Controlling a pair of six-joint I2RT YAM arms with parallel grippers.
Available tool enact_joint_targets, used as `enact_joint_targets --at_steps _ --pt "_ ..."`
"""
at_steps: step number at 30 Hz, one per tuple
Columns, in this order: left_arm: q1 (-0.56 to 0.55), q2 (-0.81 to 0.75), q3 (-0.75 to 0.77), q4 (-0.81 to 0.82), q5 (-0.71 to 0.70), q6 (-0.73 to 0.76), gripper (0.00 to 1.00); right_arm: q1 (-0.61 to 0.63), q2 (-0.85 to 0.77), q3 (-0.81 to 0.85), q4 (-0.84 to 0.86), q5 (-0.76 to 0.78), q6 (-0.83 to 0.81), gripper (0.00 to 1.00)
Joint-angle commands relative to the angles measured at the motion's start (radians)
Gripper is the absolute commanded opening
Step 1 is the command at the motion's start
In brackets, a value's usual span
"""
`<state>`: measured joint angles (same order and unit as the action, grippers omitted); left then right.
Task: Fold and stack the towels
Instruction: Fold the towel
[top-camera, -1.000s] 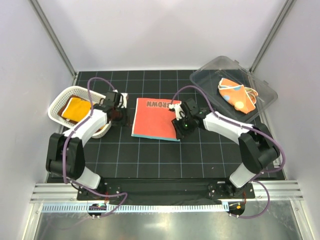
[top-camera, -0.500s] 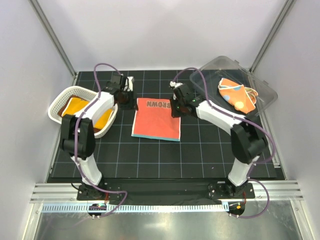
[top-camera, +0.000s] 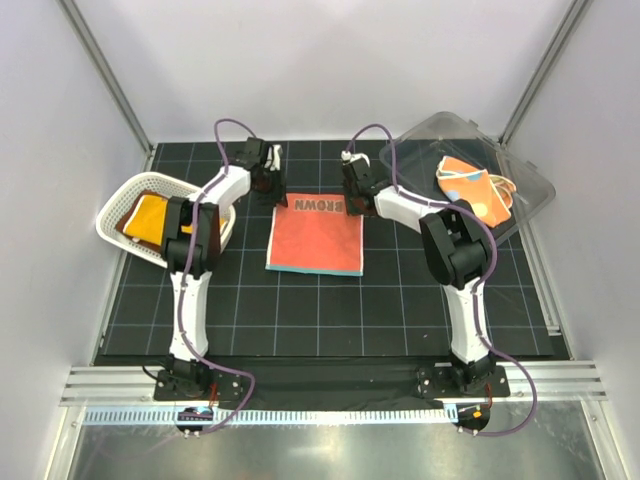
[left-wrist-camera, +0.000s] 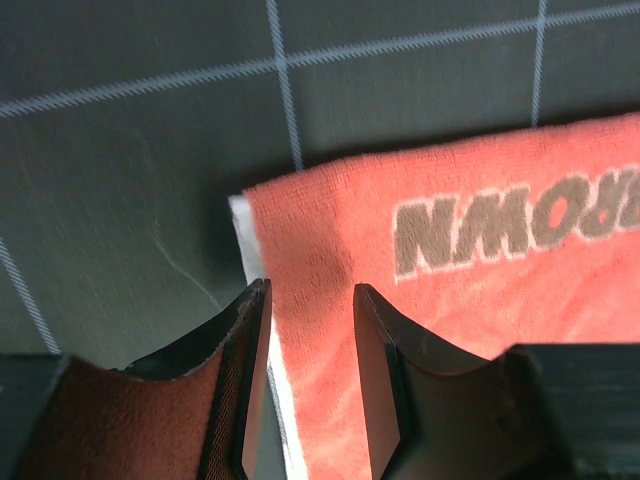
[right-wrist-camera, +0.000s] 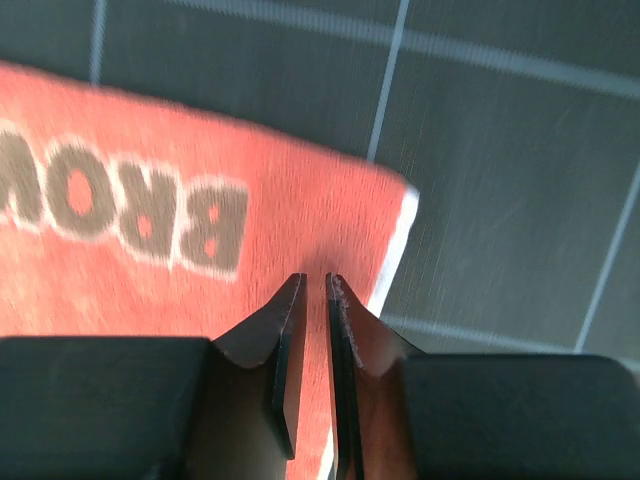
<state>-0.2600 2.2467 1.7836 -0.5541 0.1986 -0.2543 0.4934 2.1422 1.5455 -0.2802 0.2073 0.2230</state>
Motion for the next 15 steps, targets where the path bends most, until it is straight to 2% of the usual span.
enact_joint_targets --at_steps 1,10,15 --pt "0.001 0.034 0.048 0.003 -0.028 0.009 0.42 -0.004 0.004 0.064 0.087 0.063 -0.050 0.21" --pt "0.001 0.034 0.007 0.014 -0.054 -0.011 0.43 -0.016 0.082 0.100 0.009 0.044 -0.120 0.21" --pt "0.001 -0.047 -0.151 0.080 -0.025 -0.088 0.45 -0.019 0.038 0.027 -0.004 -0.005 -0.135 0.22"
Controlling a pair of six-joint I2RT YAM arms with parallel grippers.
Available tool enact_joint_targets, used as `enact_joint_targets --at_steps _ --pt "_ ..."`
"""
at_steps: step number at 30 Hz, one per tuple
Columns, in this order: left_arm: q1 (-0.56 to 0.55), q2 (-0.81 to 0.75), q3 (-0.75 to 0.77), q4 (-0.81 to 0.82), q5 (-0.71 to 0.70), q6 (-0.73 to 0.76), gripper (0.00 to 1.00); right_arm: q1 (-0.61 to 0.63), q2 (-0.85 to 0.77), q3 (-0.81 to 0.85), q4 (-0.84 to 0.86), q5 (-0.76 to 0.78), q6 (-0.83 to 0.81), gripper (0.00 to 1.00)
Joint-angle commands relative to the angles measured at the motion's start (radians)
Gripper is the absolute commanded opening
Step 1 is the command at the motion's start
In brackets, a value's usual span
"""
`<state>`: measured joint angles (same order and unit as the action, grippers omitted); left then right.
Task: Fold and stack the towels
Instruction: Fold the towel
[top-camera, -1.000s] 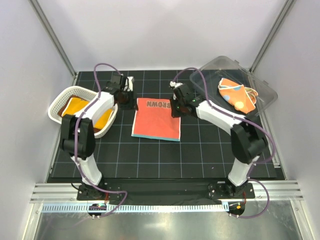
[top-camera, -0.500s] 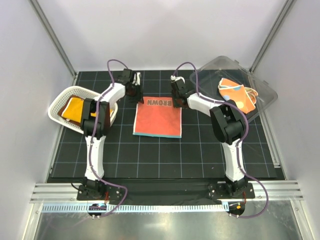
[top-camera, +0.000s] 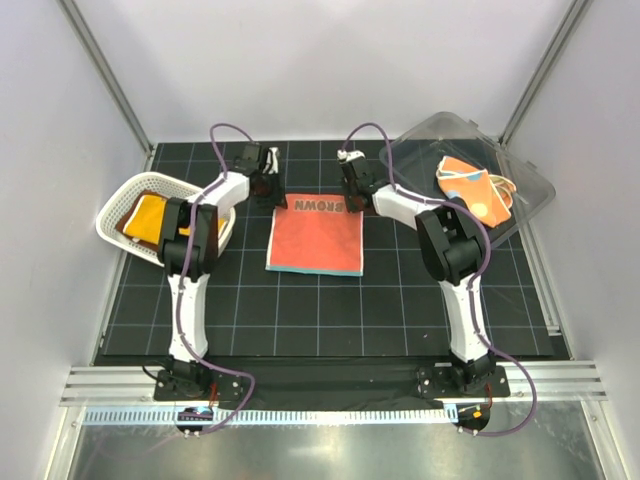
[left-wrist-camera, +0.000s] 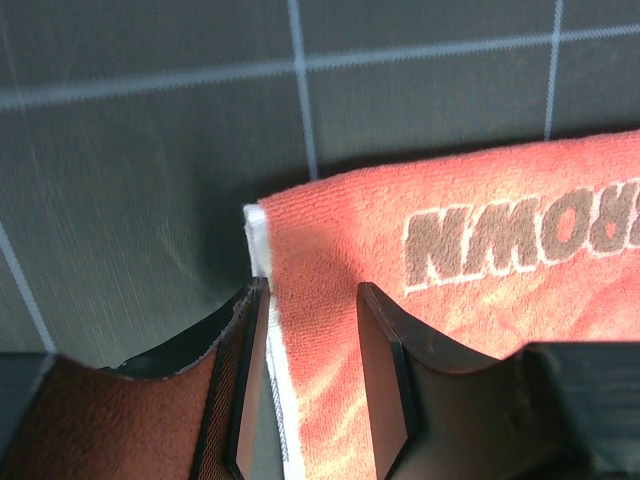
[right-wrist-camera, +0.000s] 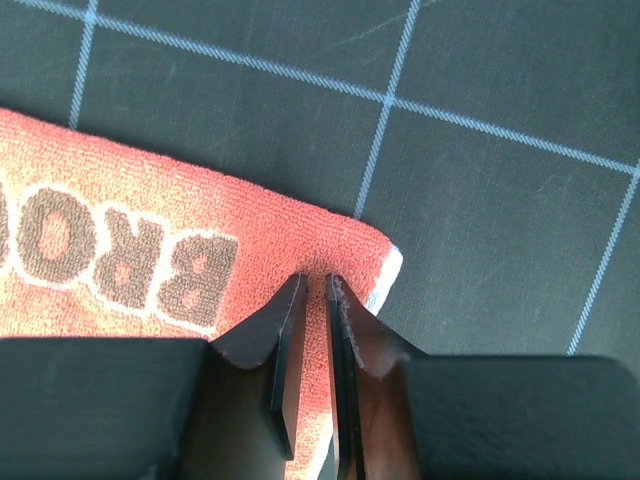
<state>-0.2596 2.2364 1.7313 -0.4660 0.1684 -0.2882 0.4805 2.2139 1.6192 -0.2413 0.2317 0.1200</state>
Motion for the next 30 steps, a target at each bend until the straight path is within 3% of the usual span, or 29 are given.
enact_joint_targets --at_steps 1,7,16,22,27,30 --pt "-0.001 -0.041 -0.119 0.001 0.008 -0.061 0.45 -0.005 -0.058 -0.064 -0.036 -0.043 -0.036 0.22" --pt "-0.024 -0.121 -0.310 0.047 -0.001 -0.143 0.44 -0.003 -0.144 -0.205 -0.026 -0.094 -0.063 0.24" --pt "-0.106 -0.372 -0.506 0.049 -0.153 -0.206 0.47 0.012 -0.376 -0.461 -0.003 -0.218 -0.043 0.27" --pt "-0.090 -0.402 -0.311 0.004 -0.113 0.010 0.57 -0.012 -0.448 -0.371 -0.095 -0.331 -0.100 0.41" --pt "-0.052 -0.234 -0.078 -0.083 0.167 0.269 0.56 -0.088 -0.413 -0.306 -0.156 -0.563 -0.169 0.55" --pt "-0.033 -0.154 0.016 -0.138 0.293 0.348 0.56 -0.132 -0.382 -0.283 -0.191 -0.624 -0.194 0.59"
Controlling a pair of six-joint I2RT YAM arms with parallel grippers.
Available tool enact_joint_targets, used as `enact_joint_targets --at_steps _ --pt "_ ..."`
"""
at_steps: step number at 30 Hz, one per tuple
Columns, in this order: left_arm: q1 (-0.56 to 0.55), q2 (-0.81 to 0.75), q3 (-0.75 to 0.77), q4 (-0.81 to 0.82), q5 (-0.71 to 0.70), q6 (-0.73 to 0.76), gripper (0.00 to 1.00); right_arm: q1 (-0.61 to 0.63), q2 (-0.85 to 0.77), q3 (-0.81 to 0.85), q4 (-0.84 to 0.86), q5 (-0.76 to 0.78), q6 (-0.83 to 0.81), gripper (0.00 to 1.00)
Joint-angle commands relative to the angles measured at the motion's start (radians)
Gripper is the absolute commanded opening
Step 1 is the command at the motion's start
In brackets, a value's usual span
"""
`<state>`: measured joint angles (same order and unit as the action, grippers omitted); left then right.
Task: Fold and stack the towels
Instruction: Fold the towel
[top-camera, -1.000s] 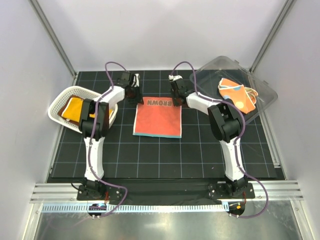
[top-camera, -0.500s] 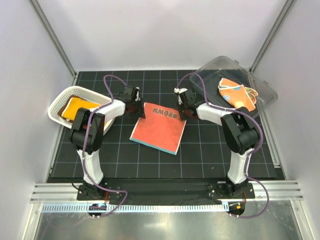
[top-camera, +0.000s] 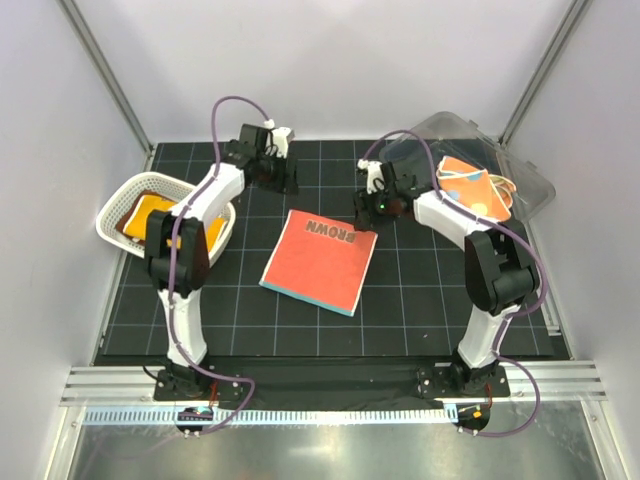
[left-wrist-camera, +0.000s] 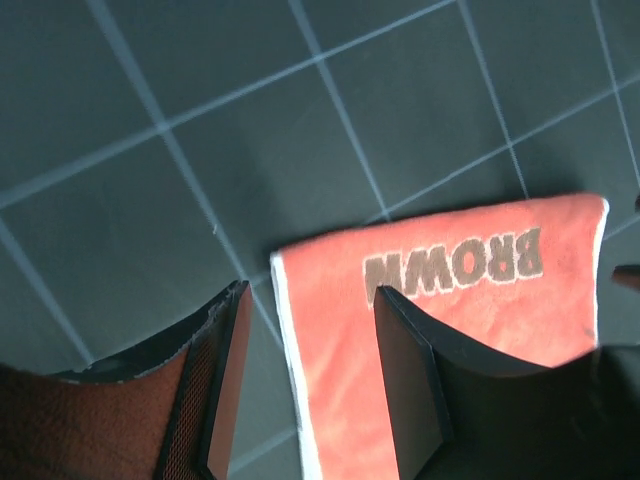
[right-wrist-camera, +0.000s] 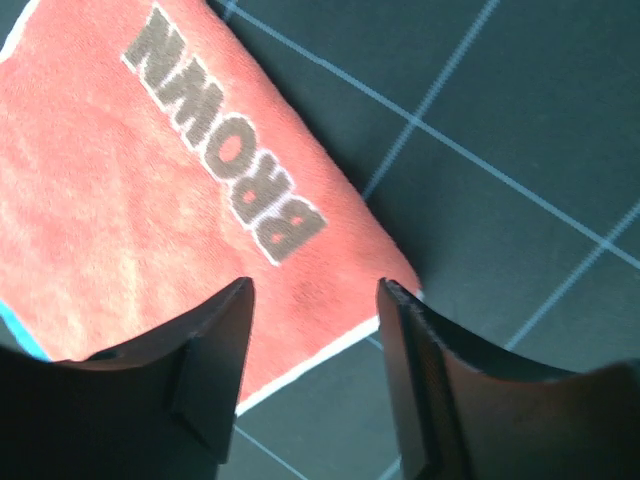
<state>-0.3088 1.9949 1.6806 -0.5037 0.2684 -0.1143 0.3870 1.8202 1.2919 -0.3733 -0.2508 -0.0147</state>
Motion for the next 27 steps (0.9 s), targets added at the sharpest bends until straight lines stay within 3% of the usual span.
enact_joint_targets --at_steps 1,7,27 --pt "0.023 0.143 0.150 -0.157 0.242 0.220 0.56 -0.048 0.017 0.052 -0.068 -0.154 -0.073 0.62" --pt "0.039 0.336 0.411 -0.380 0.333 0.363 0.56 -0.097 0.085 0.127 -0.177 -0.186 -0.145 0.63" --pt "0.054 0.467 0.501 -0.398 0.376 0.393 0.52 -0.100 0.188 0.127 -0.185 -0.168 -0.199 0.57"
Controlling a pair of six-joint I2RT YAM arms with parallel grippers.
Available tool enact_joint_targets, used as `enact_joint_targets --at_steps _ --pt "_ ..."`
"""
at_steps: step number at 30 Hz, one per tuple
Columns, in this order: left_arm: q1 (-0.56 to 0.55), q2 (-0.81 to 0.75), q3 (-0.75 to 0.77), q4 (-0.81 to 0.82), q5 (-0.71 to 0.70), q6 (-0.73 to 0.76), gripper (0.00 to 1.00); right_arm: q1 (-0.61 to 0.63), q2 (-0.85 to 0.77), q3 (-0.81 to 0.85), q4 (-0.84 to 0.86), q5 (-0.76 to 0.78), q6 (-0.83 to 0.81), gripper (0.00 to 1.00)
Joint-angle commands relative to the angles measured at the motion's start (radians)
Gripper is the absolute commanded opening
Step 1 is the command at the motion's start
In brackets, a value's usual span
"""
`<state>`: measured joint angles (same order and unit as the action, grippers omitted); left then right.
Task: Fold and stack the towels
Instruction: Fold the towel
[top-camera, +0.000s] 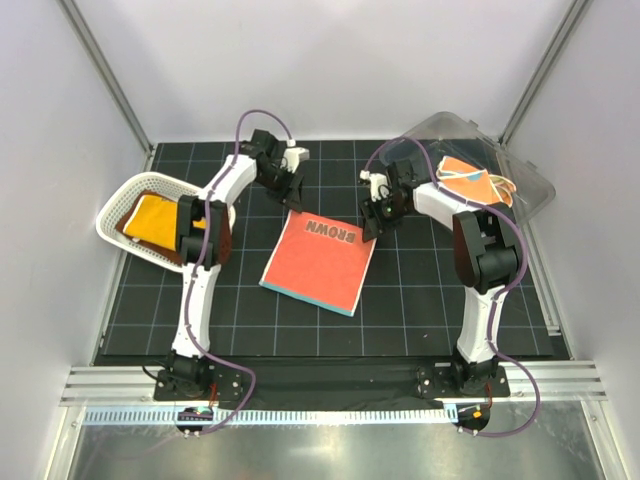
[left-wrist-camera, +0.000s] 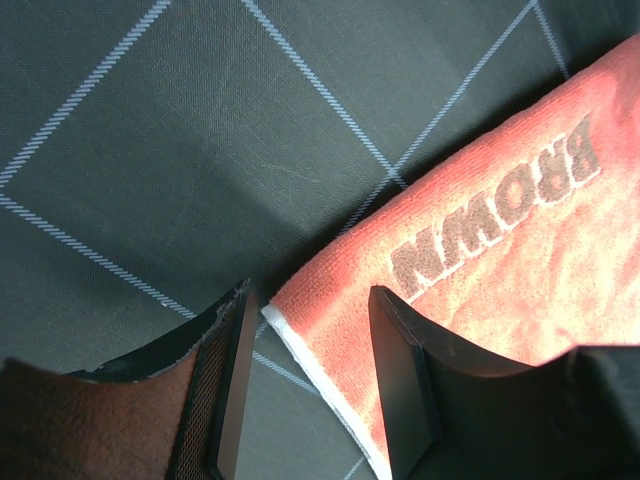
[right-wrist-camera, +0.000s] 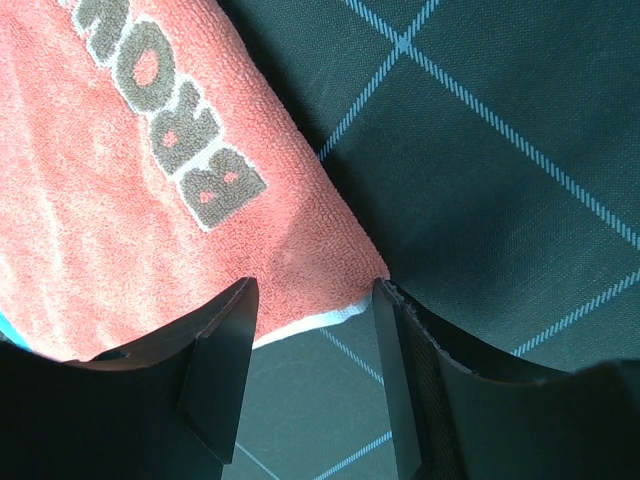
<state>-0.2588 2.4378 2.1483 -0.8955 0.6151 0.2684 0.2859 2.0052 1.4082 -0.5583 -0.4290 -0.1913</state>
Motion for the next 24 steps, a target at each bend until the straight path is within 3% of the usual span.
enact_joint_targets --at_steps 1,8,13,15,18,21,22,23,24 --pt "0.004 0.030 0.036 -0.008 0.026 0.011 0.51 0.001 0.003 0.017 -0.003 0.013 -0.023 0.57" --pt "0.004 0.040 0.044 -0.032 -0.012 0.031 0.51 0.002 -0.026 0.020 0.018 0.072 -0.016 0.64" --pt "0.003 0.040 0.045 -0.034 -0.012 0.029 0.49 0.001 0.006 0.015 0.006 0.006 -0.019 0.57" --pt "0.003 0.043 0.048 -0.036 -0.012 0.032 0.46 0.001 0.004 0.005 0.021 0.001 -0.019 0.49" --pt "0.003 0.047 0.056 -0.040 -0.012 0.031 0.35 0.001 -0.002 -0.002 0.026 0.016 -0.020 0.33" --pt "0.003 0.046 0.059 -0.039 -0.011 0.029 0.18 0.001 -0.010 0.003 0.031 0.056 -0.025 0.17" --pt "0.003 0.043 0.062 -0.037 -0.009 0.022 0.06 -0.001 -0.022 0.003 0.037 0.068 -0.028 0.12" --pt "0.001 0.041 0.064 -0.025 -0.011 0.017 0.01 0.001 -0.029 0.000 0.043 0.106 -0.030 0.03" --pt "0.000 0.034 0.071 -0.019 -0.008 -0.003 0.00 0.001 -0.039 -0.003 0.060 0.125 -0.030 0.01"
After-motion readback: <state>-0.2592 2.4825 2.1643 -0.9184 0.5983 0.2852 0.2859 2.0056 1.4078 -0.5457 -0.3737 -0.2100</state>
